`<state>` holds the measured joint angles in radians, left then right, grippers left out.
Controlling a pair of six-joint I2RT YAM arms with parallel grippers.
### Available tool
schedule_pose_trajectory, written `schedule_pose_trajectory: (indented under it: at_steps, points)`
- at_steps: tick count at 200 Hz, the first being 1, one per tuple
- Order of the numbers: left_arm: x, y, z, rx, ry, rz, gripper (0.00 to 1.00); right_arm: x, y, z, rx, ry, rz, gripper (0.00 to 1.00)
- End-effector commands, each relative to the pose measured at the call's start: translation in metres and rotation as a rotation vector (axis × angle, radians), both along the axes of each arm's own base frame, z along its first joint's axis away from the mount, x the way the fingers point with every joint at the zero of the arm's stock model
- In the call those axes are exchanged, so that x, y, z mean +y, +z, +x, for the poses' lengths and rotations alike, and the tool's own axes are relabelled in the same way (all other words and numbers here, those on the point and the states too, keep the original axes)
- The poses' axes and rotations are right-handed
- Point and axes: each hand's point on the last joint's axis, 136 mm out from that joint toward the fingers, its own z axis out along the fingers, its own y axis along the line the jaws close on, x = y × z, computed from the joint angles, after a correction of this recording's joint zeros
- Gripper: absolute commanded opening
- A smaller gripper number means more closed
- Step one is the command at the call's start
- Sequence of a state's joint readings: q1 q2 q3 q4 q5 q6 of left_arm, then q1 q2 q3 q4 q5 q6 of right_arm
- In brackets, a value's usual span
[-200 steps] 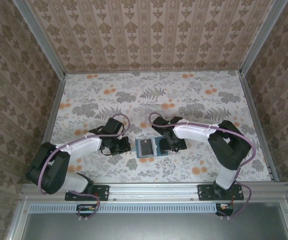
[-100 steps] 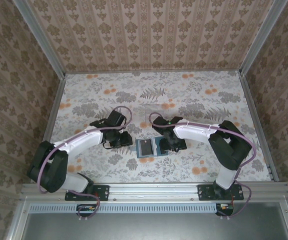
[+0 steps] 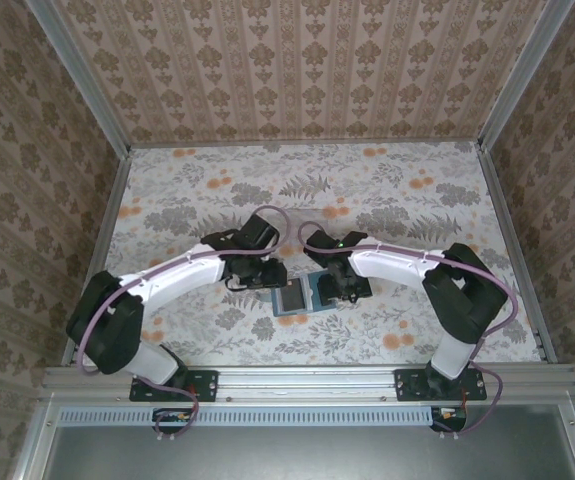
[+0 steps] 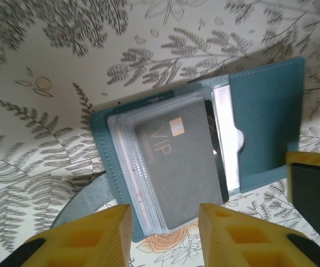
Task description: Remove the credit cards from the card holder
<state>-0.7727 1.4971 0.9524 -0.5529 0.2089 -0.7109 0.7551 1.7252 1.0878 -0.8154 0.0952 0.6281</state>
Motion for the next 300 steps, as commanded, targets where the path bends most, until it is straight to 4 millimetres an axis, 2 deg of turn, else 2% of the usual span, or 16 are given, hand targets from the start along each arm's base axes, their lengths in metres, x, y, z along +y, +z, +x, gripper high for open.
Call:
schedule_pose_trajectory:
  at_steps: [1, 75, 119, 153, 199, 258, 284, 300]
  points:
    - [-0.005, -0.01, -0.001, 0.027, 0.007, 0.013, 0.39, 0.006, 0.018, 0.002, -0.011, -0.004, 0.043, 0.74]
    - [0.001, -0.037, -0.009, 0.069, 0.001, 0.064, 0.38, 0.015, 0.027, 0.006, -0.033, -0.003, 0.095, 0.64]
    - [0.007, -0.044, -0.01, 0.078, -0.006, 0.102, 0.37, 0.024, 0.033, 0.011, -0.046, -0.008, 0.149, 0.58]
    - [0.009, -0.047, -0.012, 0.084, -0.011, 0.117, 0.36, 0.032, 0.027, 0.013, -0.03, -0.015, 0.199, 0.52]
    - [0.011, -0.048, -0.013, 0.085, -0.015, 0.124, 0.36, 0.042, 0.022, 0.011, -0.009, -0.03, 0.268, 0.37]
    - [0.011, -0.049, -0.015, 0.085, -0.022, 0.117, 0.39, 0.045, 0.018, 0.004, 0.024, -0.027, 0.301, 0.08]
    - [0.013, -0.053, -0.015, 0.083, -0.025, 0.128, 0.39, 0.041, 0.016, 0.001, 0.029, -0.03, 0.291, 0.06]
    - [0.014, -0.055, -0.015, 0.087, -0.022, 0.131, 0.38, 0.036, 0.015, 0.0, 0.028, -0.035, 0.267, 0.1]
